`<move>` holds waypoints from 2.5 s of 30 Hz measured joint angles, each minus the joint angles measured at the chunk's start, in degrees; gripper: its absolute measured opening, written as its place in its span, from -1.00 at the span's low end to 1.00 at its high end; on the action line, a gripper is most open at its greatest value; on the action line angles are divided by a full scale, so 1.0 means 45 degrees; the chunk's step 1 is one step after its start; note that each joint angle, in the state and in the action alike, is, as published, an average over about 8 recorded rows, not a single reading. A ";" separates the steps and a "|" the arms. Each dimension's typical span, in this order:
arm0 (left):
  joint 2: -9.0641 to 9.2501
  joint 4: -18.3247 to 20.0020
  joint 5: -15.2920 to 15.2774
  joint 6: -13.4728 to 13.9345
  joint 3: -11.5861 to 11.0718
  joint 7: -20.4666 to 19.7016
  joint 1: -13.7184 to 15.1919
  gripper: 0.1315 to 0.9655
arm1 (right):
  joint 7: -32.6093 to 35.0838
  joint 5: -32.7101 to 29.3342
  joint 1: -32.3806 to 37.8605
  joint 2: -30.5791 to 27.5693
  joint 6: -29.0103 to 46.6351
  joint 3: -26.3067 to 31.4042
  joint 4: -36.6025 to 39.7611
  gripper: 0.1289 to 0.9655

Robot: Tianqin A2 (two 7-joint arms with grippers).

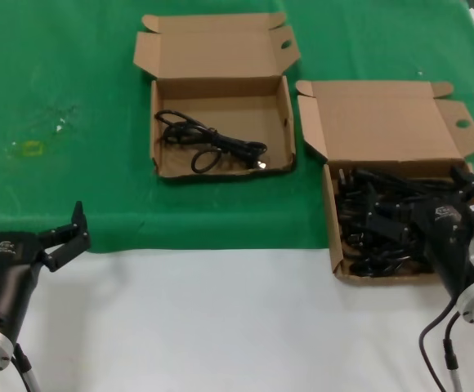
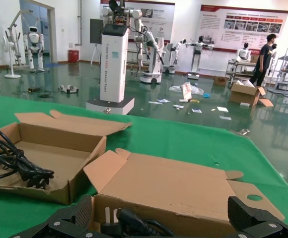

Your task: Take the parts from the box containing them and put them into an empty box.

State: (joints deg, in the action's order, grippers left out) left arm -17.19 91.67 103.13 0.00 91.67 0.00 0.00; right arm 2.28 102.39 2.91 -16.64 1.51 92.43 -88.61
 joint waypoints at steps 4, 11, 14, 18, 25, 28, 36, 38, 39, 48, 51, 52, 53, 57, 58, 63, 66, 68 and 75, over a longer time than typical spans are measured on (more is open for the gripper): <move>0.0000 0.0000 0.0000 0.0000 0.0000 0.0000 0.0000 1.00 | 0.0000 0.0000 0.0000 0.0000 0.0000 0.0000 0.0000 1.00; 0.0000 0.0000 0.0000 0.0000 0.0000 0.0000 0.0000 1.00 | 0.0000 0.0000 0.0000 0.0000 0.0000 0.0000 0.0000 1.00; 0.0000 0.0000 0.0000 0.0000 0.0000 0.0000 0.0000 1.00 | 0.0000 0.0000 0.0000 0.0000 0.0000 0.0000 0.0000 1.00; 0.0000 0.0000 0.0000 0.0000 0.0000 0.0000 0.0000 1.00 | 0.0000 0.0000 0.0000 0.0000 0.0000 0.0000 0.0000 1.00; 0.0000 0.0000 0.0000 0.0000 0.0000 0.0000 0.0000 1.00 | 0.0000 0.0000 0.0000 0.0000 0.0000 0.0000 0.0000 1.00; 0.0000 0.0000 0.0000 0.0000 0.0000 0.0000 0.0000 1.00 | 0.0000 0.0000 0.0000 0.0000 0.0000 0.0000 0.0000 1.00; 0.0000 0.0000 0.0000 0.0000 0.0000 0.0000 0.0000 1.00 | 0.0000 0.0000 0.0000 0.0000 0.0000 0.0000 0.0000 1.00; 0.0000 0.0000 0.0000 0.0000 0.0000 0.0000 0.0000 1.00 | 0.0000 0.0000 0.0000 0.0000 0.0000 0.0000 0.0000 1.00; 0.0000 0.0000 0.0000 0.0000 0.0000 0.0000 0.0000 1.00 | 0.0000 0.0000 0.0000 0.0000 0.0000 0.0000 0.0000 1.00; 0.0000 0.0000 0.0000 0.0000 0.0000 0.0001 0.0000 1.00 | 0.0000 0.0000 0.0000 0.0000 0.0000 0.0000 0.0000 1.00; 0.0000 0.0000 0.0000 0.0000 0.0000 0.0001 0.0000 1.00 | 0.0000 0.0000 0.0000 0.0000 0.0000 0.0000 0.0000 1.00; 0.0000 0.0000 0.0000 0.0000 0.0000 0.0001 0.0000 1.00 | 0.0000 0.0000 0.0000 0.0000 0.0000 0.0000 0.0000 1.00; 0.0000 0.0000 0.0000 0.0000 0.0000 0.0001 0.0000 1.00 | 0.0000 0.0000 0.0000 0.0000 0.0000 0.0000 0.0000 1.00; 0.0000 0.0000 0.0000 0.0000 0.0000 0.0001 0.0000 1.00 | 0.0000 0.0000 0.0000 0.0000 0.0000 0.0000 0.0000 1.00; 0.0000 0.0000 0.0000 0.0000 0.0000 0.0001 0.0000 1.00 | 0.0000 0.0000 0.0000 0.0000 0.0000 0.0000 0.0000 1.00; 0.0000 0.0000 0.0000 0.0000 0.0000 0.0001 0.0000 1.00 | 0.0000 0.0000 0.0000 0.0000 0.0000 0.0000 0.0000 1.00; 0.0000 0.0000 0.0000 0.0000 0.0000 0.0001 0.0000 1.00 | 0.0000 0.0000 0.0000 0.0000 0.0000 0.0000 0.0000 1.00; 0.0000 0.0000 0.0000 0.0000 0.0000 0.0001 0.0000 1.00 | 0.0001 0.0000 0.0000 0.0000 0.0000 0.0000 0.0000 1.00; 0.0000 0.0000 0.0000 0.0000 0.0000 0.0001 0.0000 1.00 | 0.0001 0.0000 0.0000 0.0000 0.0000 0.0000 0.0000 1.00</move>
State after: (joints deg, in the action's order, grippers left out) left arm -17.19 91.67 103.13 0.00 91.67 0.00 0.00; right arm 2.28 102.39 2.91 -16.64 1.51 92.43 -88.61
